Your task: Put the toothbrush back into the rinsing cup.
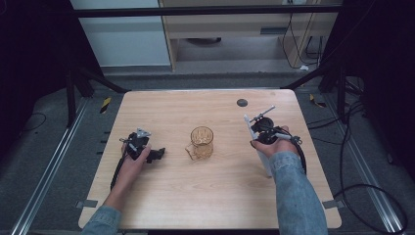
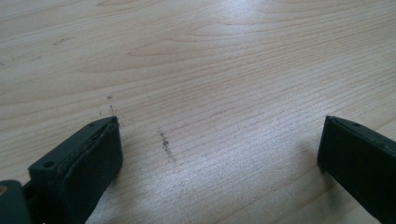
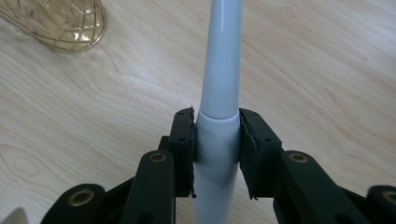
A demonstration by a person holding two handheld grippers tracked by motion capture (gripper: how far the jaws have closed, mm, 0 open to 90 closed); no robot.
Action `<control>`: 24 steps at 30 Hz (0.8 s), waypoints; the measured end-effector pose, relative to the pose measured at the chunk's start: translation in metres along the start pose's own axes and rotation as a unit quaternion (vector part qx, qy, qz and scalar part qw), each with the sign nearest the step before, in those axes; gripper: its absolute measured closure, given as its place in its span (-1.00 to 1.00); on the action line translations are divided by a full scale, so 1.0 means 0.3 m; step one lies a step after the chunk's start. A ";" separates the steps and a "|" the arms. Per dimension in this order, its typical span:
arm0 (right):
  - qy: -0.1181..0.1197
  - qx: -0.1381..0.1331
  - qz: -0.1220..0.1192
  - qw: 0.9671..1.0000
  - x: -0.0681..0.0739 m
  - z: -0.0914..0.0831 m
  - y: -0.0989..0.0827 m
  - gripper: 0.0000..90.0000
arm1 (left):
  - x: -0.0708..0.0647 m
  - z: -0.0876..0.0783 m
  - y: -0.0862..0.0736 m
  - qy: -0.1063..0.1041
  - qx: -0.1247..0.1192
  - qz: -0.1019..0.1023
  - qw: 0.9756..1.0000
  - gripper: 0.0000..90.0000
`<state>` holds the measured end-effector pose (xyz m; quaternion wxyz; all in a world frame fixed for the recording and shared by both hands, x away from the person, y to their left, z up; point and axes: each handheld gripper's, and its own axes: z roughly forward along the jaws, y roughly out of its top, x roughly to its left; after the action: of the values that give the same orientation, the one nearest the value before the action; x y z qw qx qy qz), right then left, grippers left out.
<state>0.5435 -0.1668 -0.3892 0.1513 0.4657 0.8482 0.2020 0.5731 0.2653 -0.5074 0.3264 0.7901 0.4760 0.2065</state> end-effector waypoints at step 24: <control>-0.023 -0.164 0.007 0.986 0.039 -0.070 0.094 0.51 | 0.000 0.000 0.000 0.000 0.000 0.000 1.000 -1.00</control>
<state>0.5487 -0.1473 -0.3580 0.2439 0.4447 0.7969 0.3282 0.5732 0.2654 -0.5074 0.3266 0.7902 0.4757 0.2066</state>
